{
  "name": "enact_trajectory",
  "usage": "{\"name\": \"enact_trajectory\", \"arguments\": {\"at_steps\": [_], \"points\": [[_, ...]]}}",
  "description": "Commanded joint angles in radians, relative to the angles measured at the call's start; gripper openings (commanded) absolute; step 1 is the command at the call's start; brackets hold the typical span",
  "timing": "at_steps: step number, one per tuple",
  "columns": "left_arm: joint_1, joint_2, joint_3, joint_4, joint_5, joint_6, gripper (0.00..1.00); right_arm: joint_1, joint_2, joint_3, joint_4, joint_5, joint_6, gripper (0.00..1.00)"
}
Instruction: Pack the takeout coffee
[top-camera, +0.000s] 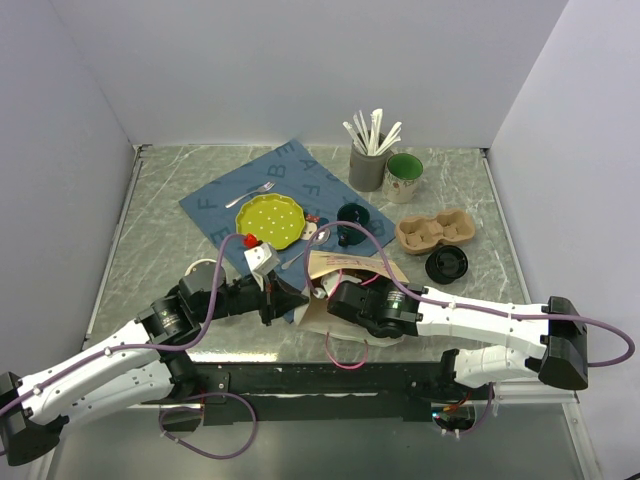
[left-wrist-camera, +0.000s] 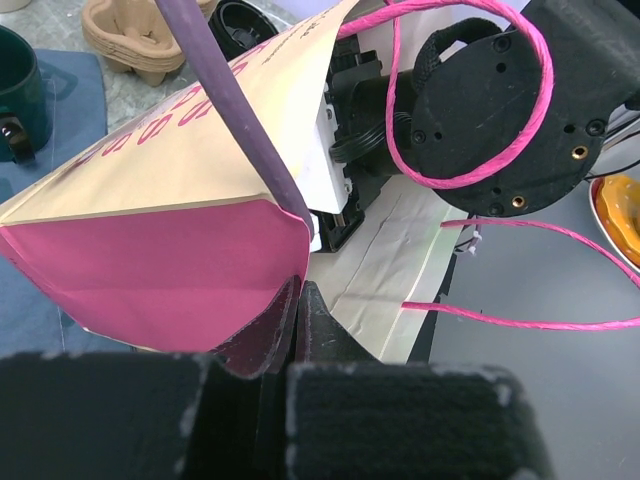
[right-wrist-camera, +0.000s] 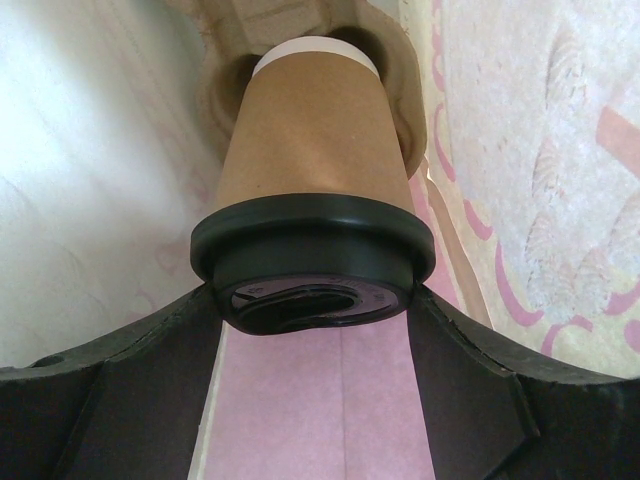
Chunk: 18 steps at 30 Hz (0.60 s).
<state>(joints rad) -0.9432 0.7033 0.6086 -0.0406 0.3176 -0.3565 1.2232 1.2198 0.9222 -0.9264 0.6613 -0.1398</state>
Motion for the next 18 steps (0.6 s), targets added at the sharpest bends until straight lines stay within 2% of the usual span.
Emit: {"name": "enact_trajectory", "arguments": {"at_steps": [1,18], "points": [[-0.012,-0.014,0.005,0.140,0.110,-0.029,0.01,-0.019,0.006,-0.006,-0.026,0.080,0.026,0.34],[-0.016,0.012,0.011,0.140,0.107,0.001,0.01,-0.021,0.015,0.037,-0.040,0.100,0.029,0.34]]}}
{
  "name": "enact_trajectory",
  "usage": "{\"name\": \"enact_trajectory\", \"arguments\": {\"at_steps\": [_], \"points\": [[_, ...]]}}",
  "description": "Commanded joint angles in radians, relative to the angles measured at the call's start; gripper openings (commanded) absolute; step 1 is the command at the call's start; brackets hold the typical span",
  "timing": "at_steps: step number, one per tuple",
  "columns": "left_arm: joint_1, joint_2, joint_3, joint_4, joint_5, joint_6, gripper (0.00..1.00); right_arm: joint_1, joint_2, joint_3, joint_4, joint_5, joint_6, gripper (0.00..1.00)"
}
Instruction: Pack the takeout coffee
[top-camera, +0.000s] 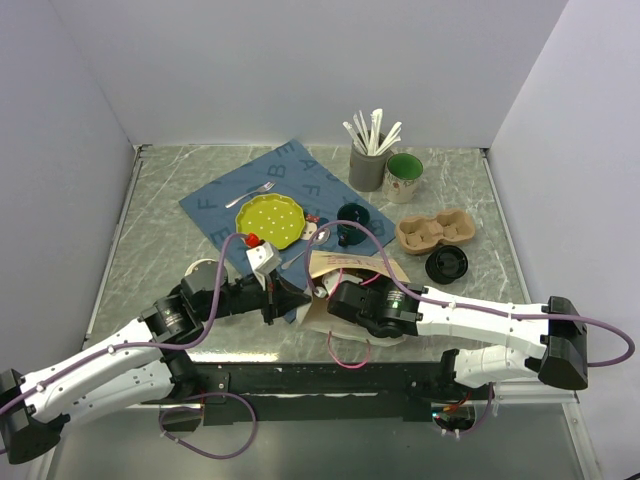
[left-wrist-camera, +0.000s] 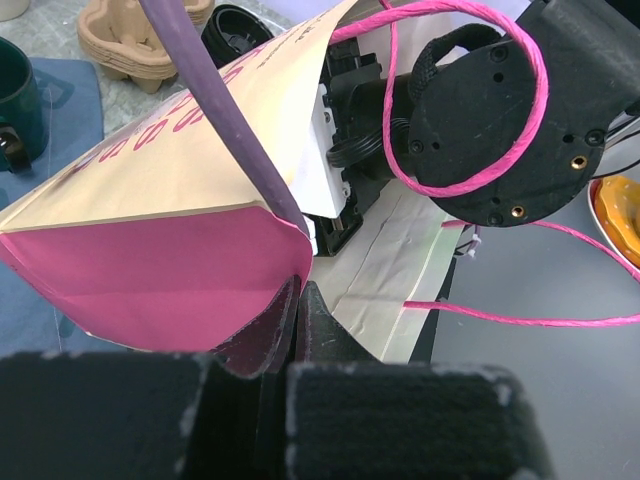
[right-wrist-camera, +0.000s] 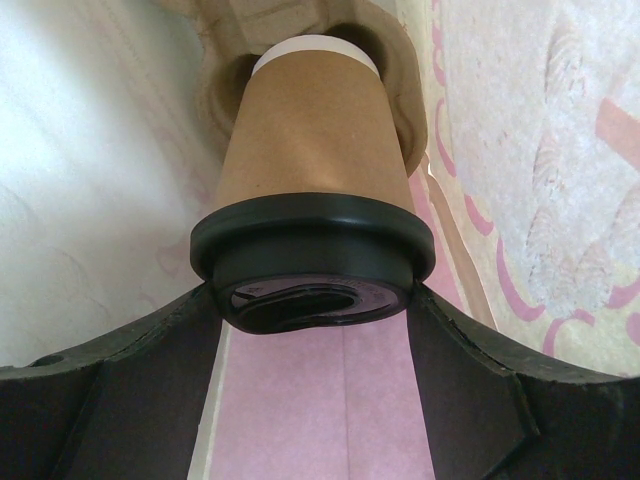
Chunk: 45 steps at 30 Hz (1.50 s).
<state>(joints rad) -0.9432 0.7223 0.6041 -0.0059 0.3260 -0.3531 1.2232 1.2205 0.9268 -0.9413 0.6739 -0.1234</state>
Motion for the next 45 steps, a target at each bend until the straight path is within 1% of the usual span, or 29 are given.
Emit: {"name": "enact_trajectory", "arguments": {"at_steps": [1,6,10,19,33,40,43,45], "points": [[-0.016,-0.007,0.017,0.104,0.097,-0.003,0.01,-0.021,0.016,0.032,-0.027,0.092,0.013,0.34],[-0.017,-0.006,0.016,0.100,0.091,0.000,0.01,-0.022,0.036,0.035,-0.047,0.119,0.030,0.34],[-0.017,-0.004,0.019,0.083,0.087,0.011,0.01,-0.024,-0.004,0.040,-0.007,0.067,0.018,0.34],[-0.025,-0.007,0.017,0.090,0.085,0.011,0.01,-0.037,0.033,0.003,-0.039,0.081,0.042,0.34],[-0.029,-0.003,-0.004,0.158,0.131,-0.027,0.01,-0.073,0.116,0.001,0.076,0.055,0.011,0.35],[-0.029,-0.011,-0.006,0.146,0.131,-0.023,0.01,-0.105,0.129,-0.013,0.128,0.058,-0.015,0.43],[-0.029,-0.009,-0.004,0.146,0.133,-0.018,0.01,-0.123,0.145,-0.003,0.127,0.047,-0.010,0.51],[-0.029,-0.008,-0.004,0.149,0.133,-0.020,0.01,-0.133,0.152,0.003,0.127,0.047,-0.009,0.53]]}}
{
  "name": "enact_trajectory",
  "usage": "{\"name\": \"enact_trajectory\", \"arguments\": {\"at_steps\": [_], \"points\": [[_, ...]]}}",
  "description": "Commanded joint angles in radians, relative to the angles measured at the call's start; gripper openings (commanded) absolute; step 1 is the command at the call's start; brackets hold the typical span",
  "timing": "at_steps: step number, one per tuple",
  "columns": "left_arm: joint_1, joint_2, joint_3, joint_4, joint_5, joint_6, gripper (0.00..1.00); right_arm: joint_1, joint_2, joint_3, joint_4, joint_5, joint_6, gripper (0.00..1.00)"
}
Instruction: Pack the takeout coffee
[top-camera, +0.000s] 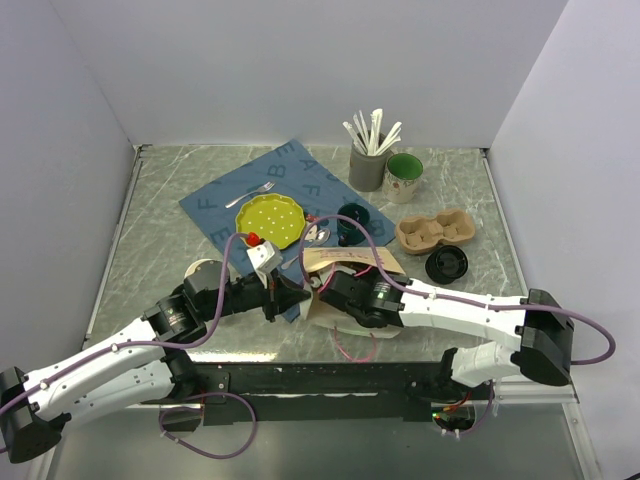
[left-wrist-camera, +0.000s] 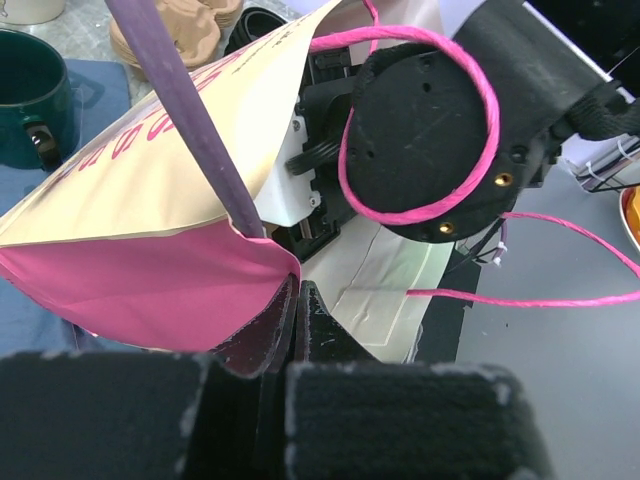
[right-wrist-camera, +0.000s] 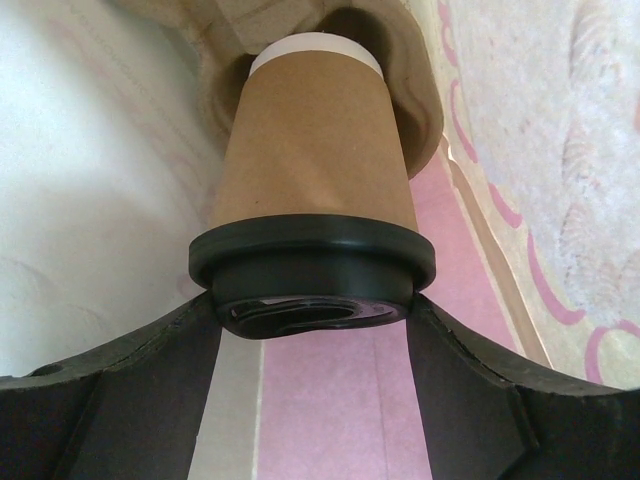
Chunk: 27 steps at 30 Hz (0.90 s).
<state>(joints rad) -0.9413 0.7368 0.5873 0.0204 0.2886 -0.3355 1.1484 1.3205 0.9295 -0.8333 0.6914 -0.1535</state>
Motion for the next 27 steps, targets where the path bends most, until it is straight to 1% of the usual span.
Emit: {"name": "enact_trajectory", "arguments": {"at_steps": [1,6,10,16,24,27], "points": [[-0.031,-0.019,0.014,0.119,0.170,-0.036,0.01,-0.059,0.052,0.002,0.022,0.028,0.022,0.54],[-0.031,-0.013,0.013,0.133,0.173,-0.042,0.01,-0.076,0.037,0.020,0.045,0.039,-0.003,0.54],[-0.030,-0.002,0.016,0.138,0.175,-0.042,0.01,-0.093,0.029,0.020,0.042,0.049,0.012,0.38],[-0.031,0.006,0.009,0.154,0.173,-0.051,0.01,-0.096,0.037,0.022,0.000,0.109,0.052,0.40],[-0.040,0.016,0.008,0.170,0.175,-0.062,0.01,-0.105,0.085,0.042,-0.024,0.131,0.097,0.41],[-0.044,0.013,0.005,0.171,0.170,-0.062,0.01,-0.108,0.077,0.028,0.002,0.108,0.086,0.44]]}}
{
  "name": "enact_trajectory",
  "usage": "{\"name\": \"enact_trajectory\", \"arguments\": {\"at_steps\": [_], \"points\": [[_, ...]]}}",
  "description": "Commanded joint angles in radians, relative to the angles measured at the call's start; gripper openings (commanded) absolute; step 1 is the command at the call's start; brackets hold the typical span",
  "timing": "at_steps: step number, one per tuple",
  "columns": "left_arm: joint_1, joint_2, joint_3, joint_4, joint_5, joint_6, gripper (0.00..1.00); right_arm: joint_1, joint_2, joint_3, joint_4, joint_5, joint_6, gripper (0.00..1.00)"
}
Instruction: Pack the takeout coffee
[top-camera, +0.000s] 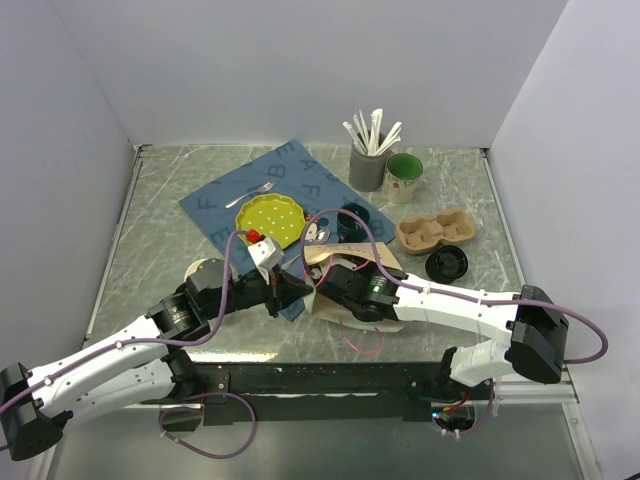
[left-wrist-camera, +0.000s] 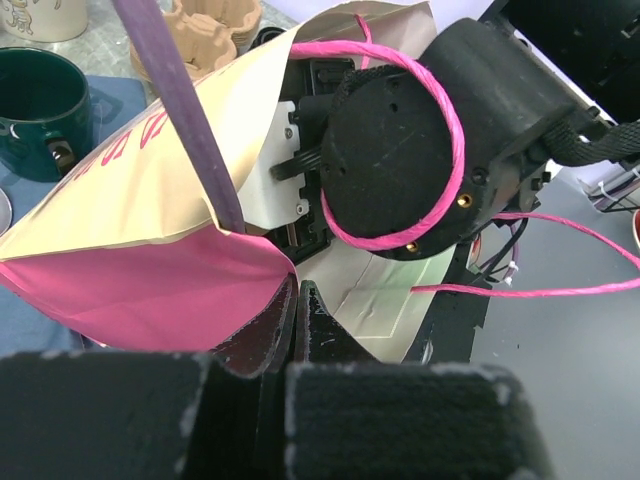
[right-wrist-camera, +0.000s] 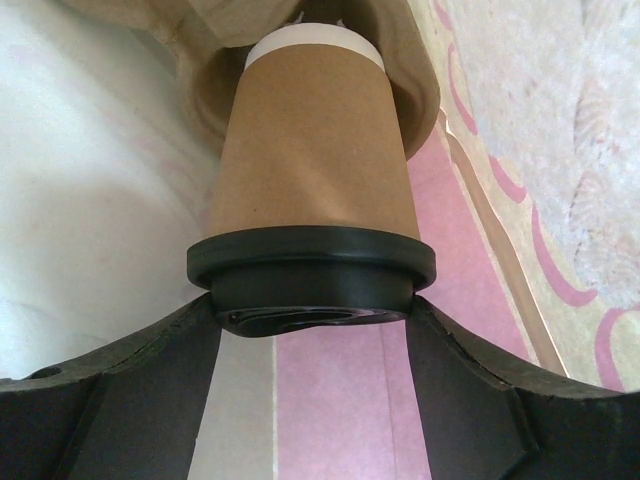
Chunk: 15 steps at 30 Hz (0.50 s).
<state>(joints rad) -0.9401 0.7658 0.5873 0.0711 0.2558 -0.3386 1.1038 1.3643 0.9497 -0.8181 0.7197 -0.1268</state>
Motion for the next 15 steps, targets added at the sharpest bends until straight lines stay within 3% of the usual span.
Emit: {"name": "enact_trajectory", "arguments": {"at_steps": [1,7,15], "points": [[-0.046,-0.014,0.005,0.121,0.200,-0.059,0.01,-0.064,0.029,0.004,-0.003,0.077,0.052,0.47],[-0.048,-0.014,0.002,0.124,0.197,-0.060,0.01,-0.108,0.019,0.001,0.050,0.043,0.038,0.58],[-0.048,-0.010,0.003,0.118,0.198,-0.056,0.01,-0.142,0.018,-0.008,0.094,0.012,0.024,0.56]]}}
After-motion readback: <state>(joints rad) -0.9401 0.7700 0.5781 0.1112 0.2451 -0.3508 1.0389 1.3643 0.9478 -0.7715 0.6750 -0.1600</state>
